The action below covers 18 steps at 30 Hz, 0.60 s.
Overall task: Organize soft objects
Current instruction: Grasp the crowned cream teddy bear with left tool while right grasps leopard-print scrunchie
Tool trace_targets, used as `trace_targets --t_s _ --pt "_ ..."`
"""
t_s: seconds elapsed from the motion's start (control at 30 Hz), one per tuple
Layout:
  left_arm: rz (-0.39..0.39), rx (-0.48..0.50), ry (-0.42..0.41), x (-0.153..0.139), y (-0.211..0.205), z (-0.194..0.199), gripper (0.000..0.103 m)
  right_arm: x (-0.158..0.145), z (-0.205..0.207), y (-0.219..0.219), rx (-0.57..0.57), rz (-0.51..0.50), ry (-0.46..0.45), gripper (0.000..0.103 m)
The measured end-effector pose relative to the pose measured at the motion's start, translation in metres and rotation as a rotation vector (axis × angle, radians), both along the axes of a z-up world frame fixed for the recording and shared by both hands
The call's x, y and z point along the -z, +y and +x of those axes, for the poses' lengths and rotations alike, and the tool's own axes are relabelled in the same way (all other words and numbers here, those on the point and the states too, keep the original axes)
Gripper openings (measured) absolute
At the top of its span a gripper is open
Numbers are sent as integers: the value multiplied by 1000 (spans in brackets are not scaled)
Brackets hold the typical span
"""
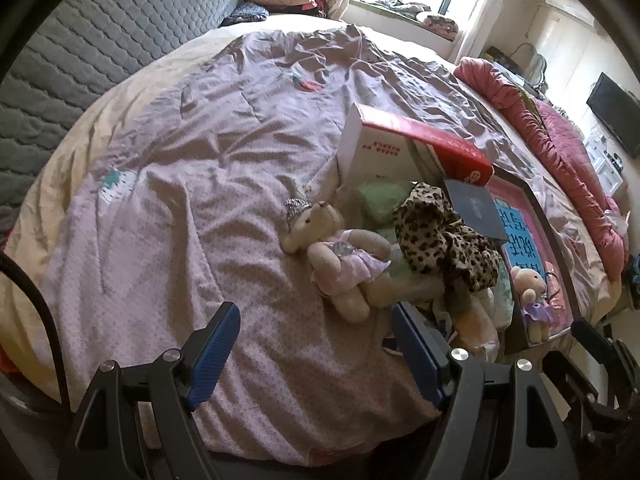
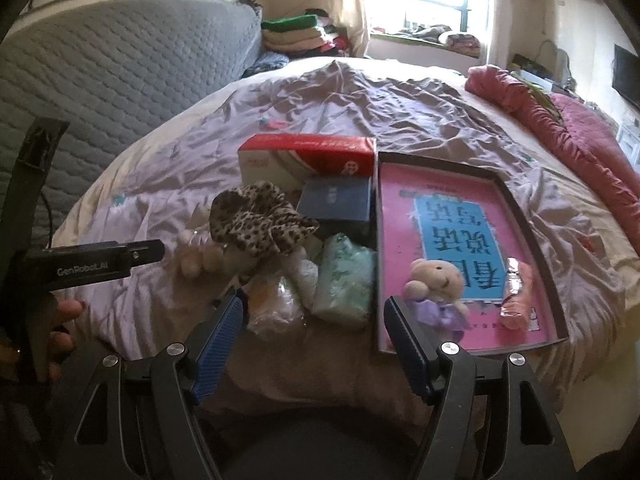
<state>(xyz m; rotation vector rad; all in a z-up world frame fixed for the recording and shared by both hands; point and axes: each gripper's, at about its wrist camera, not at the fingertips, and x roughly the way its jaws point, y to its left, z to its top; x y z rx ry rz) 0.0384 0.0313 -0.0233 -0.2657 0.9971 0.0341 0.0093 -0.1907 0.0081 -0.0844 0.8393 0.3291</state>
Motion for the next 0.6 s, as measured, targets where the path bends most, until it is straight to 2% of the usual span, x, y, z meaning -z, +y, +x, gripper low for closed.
trace_targets --t_s 0.27,0.37,0.6 --pt "-92 -88 -40 10 25 4 77 8 13 12 -19 17 -7 75" --pt "-152 -106 -47 15 32 8 77 12 20 19 -32 21 -6 75" --pt "-190 -99 -7 34 28 27 77 20 44 36 -39 -15 -23 75"
